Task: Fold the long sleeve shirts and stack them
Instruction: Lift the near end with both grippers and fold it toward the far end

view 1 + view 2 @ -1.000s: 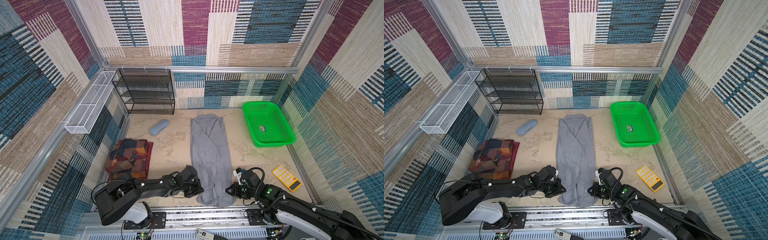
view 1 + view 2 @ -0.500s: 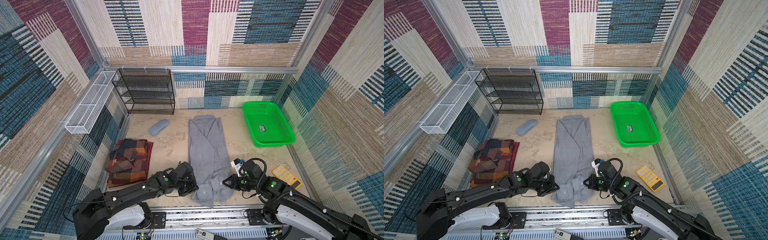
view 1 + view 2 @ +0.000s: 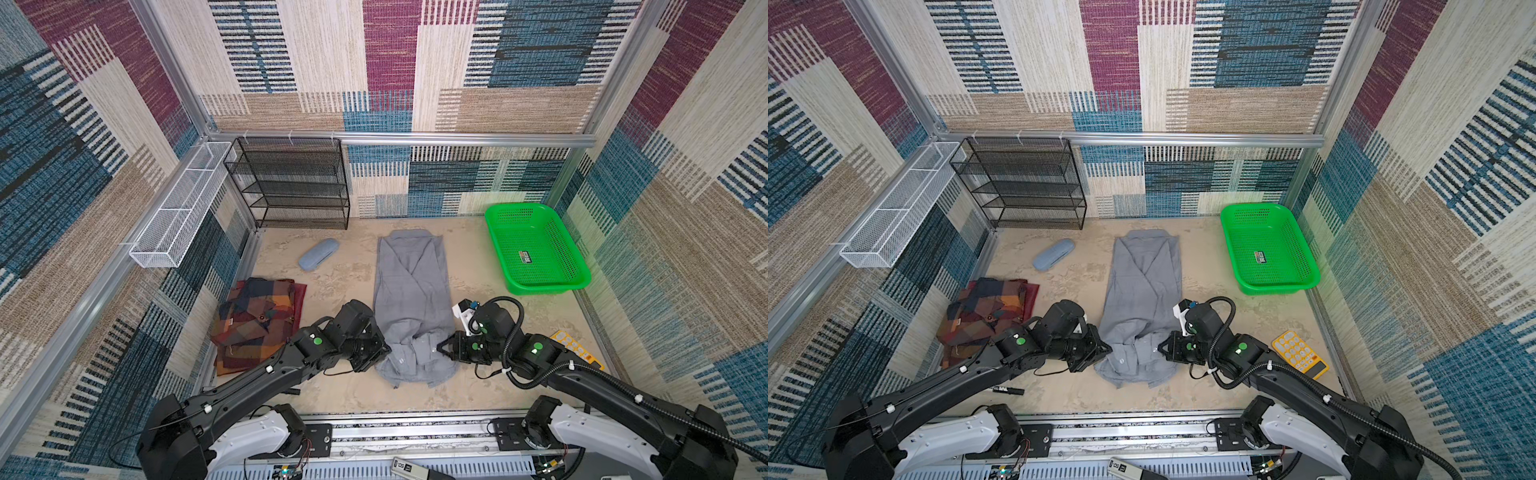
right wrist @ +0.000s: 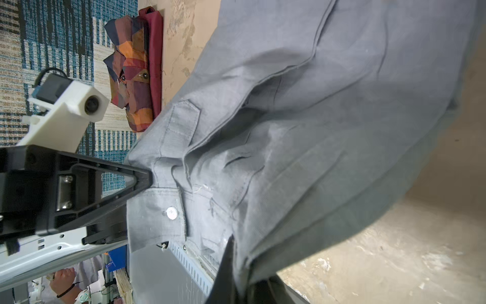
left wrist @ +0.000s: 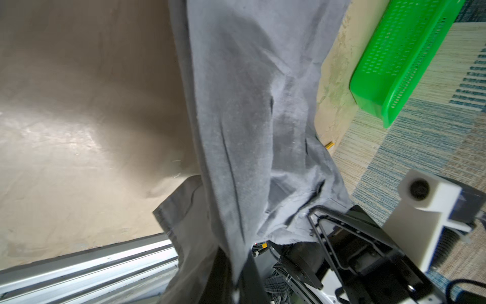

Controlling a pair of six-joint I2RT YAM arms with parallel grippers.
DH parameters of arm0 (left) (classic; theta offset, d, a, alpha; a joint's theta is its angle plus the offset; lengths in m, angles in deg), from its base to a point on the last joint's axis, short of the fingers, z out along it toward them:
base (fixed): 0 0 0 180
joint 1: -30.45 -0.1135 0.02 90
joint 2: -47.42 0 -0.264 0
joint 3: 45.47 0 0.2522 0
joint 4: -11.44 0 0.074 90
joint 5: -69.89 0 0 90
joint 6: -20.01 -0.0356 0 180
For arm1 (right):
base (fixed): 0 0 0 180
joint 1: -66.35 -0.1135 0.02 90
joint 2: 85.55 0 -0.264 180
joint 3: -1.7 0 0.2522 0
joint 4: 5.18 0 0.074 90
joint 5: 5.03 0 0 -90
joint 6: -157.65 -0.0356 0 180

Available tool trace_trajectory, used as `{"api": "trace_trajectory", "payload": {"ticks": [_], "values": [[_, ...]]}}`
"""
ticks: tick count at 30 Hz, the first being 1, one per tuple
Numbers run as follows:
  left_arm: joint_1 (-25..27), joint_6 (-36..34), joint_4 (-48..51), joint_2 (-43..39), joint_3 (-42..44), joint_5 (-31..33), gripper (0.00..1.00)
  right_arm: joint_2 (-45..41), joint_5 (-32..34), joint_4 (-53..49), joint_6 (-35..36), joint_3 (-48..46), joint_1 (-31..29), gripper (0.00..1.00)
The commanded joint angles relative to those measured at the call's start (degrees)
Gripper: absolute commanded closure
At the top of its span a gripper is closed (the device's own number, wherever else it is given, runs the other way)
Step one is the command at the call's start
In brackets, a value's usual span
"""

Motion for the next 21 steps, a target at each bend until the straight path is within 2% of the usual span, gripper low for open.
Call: {"api": "trace_trajectory", "payload": {"ticks": [1, 5, 9, 21], "values": [[-1.1, 1.8, -0.9, 2.5, -2.0, -2.4, 1.00, 1.2, 0.1, 3.2, 0.6, 1.4, 0.6, 1.00], [-3.5, 4.2, -3.2, 5.5, -2.7, -5.8, 1.00, 2.3, -1.7, 4.0, 1.0, 1.9, 3.3, 1.00], [-5.1, 4.3, -1.2, 7.9, -5.9, -5.9, 1.00, 3.7, -6.1, 5.4, 2.0, 2.6, 7.6, 1.00], [-9.3, 4.7, -2.6, 16.7, -9.9, -9.8, 1.00, 10.6, -10.5, 9.3, 3.6, 2.3, 13.1, 1.00]]}}
